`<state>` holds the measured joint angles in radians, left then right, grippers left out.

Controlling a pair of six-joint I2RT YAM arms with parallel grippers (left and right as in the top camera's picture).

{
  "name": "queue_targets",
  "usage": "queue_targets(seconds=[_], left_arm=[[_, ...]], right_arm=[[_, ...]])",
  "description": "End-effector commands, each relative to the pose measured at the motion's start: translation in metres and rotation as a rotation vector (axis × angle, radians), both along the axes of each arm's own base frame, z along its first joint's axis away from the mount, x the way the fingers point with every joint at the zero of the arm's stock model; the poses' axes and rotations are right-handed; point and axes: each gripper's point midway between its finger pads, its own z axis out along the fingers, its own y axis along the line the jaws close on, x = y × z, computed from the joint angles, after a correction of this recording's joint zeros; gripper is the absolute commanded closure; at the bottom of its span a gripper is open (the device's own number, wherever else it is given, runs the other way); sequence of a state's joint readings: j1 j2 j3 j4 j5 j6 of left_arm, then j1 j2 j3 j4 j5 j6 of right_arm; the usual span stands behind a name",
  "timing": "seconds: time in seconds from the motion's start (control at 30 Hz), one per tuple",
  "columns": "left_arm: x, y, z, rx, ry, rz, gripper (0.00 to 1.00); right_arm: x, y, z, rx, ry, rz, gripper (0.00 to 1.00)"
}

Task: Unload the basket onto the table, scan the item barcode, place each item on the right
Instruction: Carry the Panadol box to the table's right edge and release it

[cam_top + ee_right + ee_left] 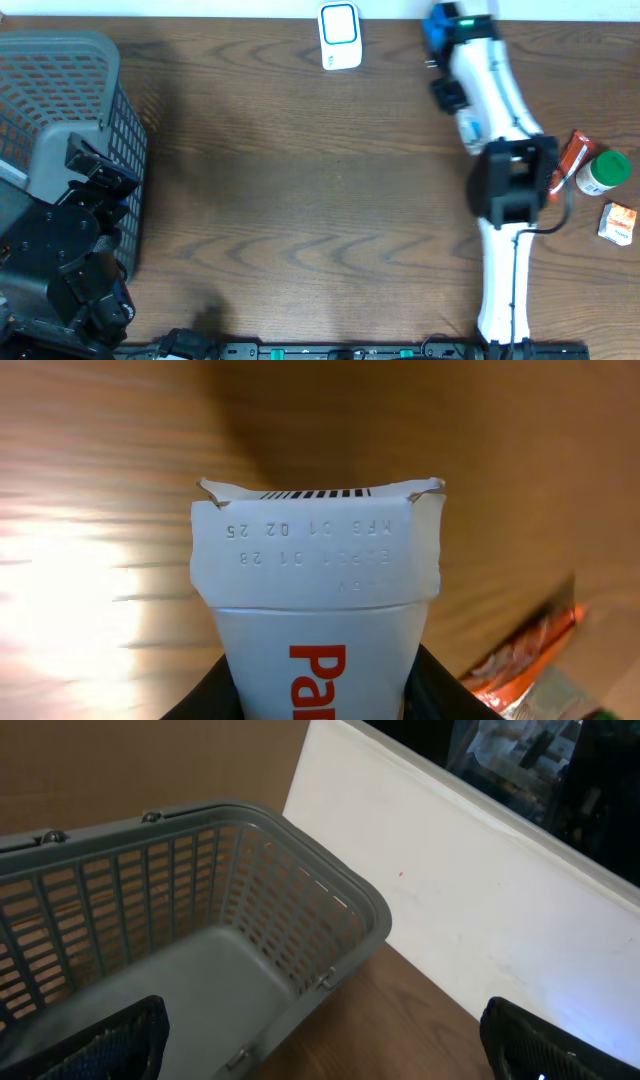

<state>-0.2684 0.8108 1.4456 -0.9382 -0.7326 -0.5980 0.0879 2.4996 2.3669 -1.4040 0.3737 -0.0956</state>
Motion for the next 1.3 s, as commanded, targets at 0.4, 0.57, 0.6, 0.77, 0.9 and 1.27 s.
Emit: queue_targets(seconds=[0.4, 0.57, 0.6, 0.77, 0.9, 1.27], left_arm=[[-0.001, 0.003, 0.000, 0.016, 0.009, 0.014, 0.00], [-0.001, 0.003, 0.000, 0.016, 0.009, 0.014, 0.00], [-0.001, 0.003, 0.000, 0.016, 0.009, 0.014, 0.00], [-0.001, 0.003, 0.000, 0.016, 0.009, 0.014, 0.00], [-0.001, 0.003, 0.000, 0.016, 0.009, 0.014, 0.00], [-0.001, 0.003, 0.000, 0.016, 0.009, 0.014, 0.00]], right_arm=[[-0.051, -0.138, 0.001, 0.237, -0.017, -0.553, 0.04], [-0.045, -0.125, 0.071, 0.358, -0.187, -0.548, 0.02], [-0.043, -0.117, 0.089, 0.402, -0.225, -0.532, 0.02], [-0.068, -0.043, 0.199, 0.723, -0.376, -0.408, 0.01], [-0.114, -0.009, 0.249, 0.808, -0.389, -0.361, 0.01], [-0.211, 0.038, 0.353, 0.817, -0.647, -0.139, 0.01]])
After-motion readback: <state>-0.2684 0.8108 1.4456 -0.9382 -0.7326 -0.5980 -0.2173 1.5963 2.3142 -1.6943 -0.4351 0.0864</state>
